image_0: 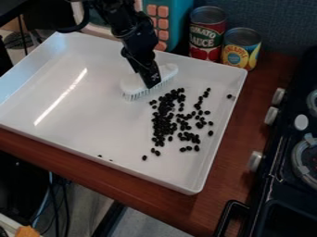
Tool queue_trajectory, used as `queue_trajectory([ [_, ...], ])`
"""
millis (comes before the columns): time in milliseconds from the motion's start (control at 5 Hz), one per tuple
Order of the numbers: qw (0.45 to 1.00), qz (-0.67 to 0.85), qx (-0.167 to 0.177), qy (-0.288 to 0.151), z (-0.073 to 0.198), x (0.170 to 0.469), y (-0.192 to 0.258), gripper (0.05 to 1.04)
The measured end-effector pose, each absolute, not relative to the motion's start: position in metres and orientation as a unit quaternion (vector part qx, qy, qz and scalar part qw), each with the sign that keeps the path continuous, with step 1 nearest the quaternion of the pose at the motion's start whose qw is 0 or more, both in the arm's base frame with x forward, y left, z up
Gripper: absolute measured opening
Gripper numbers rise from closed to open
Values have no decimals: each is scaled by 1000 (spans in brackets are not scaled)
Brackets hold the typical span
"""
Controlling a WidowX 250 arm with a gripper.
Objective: Sweep into pile
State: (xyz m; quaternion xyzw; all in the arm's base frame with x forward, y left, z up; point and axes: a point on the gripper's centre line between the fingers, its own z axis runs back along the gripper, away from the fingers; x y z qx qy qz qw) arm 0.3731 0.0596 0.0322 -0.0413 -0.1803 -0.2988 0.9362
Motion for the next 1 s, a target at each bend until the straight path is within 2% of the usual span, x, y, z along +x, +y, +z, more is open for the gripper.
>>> queue_trajectory([
  [600,916,-348,-66,-186,32,337,29,711],
  [1000,908,-369,-71,-185,32,323,19,711],
])
